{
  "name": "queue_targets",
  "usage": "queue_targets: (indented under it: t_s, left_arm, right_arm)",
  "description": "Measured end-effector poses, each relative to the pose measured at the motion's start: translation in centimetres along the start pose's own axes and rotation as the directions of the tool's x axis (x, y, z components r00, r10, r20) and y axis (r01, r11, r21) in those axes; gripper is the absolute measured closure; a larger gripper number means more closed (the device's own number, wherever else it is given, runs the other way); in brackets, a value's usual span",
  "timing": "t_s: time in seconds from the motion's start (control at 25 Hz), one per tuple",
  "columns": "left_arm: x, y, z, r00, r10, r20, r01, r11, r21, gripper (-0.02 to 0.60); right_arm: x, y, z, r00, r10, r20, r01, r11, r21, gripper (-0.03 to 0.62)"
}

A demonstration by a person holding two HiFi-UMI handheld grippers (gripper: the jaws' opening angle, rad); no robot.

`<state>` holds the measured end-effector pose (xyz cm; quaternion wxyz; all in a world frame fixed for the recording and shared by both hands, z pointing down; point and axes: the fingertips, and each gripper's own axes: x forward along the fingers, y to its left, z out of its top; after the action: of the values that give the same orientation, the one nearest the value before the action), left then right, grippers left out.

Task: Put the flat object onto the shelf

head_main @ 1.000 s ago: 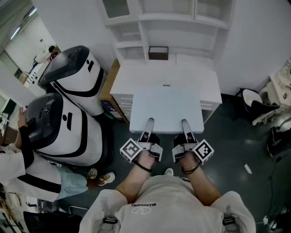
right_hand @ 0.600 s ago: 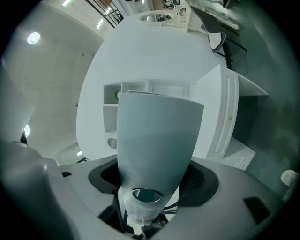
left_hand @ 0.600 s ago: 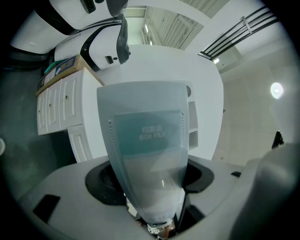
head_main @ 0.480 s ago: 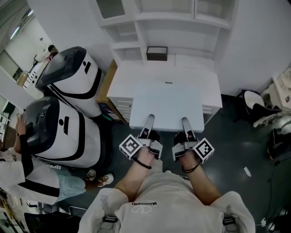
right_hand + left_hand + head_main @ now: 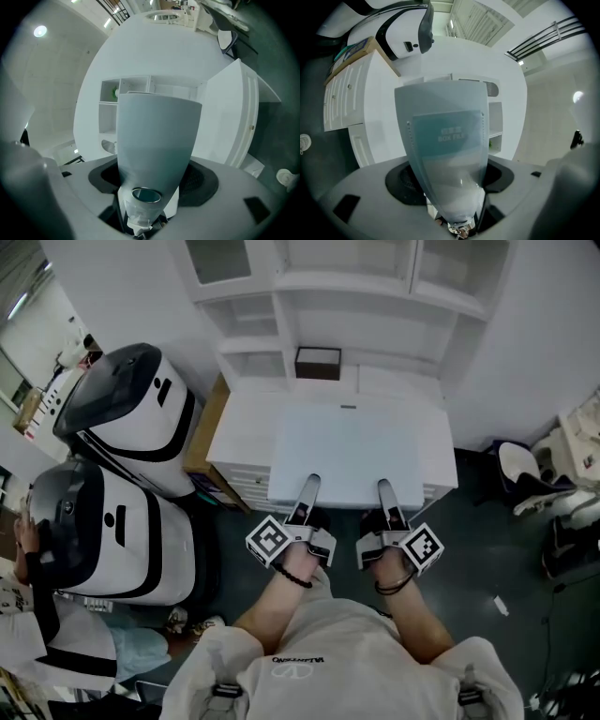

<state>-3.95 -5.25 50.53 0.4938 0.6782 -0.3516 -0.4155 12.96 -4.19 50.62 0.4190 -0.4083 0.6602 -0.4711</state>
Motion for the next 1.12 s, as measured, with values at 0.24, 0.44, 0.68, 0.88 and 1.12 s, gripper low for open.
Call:
queue_targets:
  t_s: [0.24,0.44,0.68,0.88,1.12]
  left_arm:
    - [6.2,1.7,5.0,1.0,0.001,-0.015,-0.001,1.0,0.013,0.274]
    - [11.5,1.7,8.7,0.999,-0.024,-0.031,0.023,0.999,-0.029,0.273]
    - [16.2,2.0,11.9,0.997,-0.043,-0.065,0.041,0.998,-0.044,0.274]
    - [18.6,1.0,13.5,0.994,-0.075,-0.085,0.072,0.997,-0.034,0.273]
    - [21.1,-0.7,14.6,0.992,-0.073,-0.103,0.072,0.997,-0.016,0.274]
  right_arm:
    - [7.9,-0.4,0.5,1.0,0.004,0.012,-0.003,1.0,-0.018,0.272]
    - [13.9,0.0,1.1,0.999,-0.002,0.035,0.004,0.999,-0.036,0.272]
    - [19.1,0.5,1.6,0.997,0.01,0.074,-0.007,0.999,-0.048,0.272]
    - [21.5,1.7,2.2,0.994,0.04,0.098,-0.033,0.997,-0.071,0.272]
    - [23.6,3.2,3.2,0.991,0.063,0.119,-0.057,0.997,-0.055,0.272]
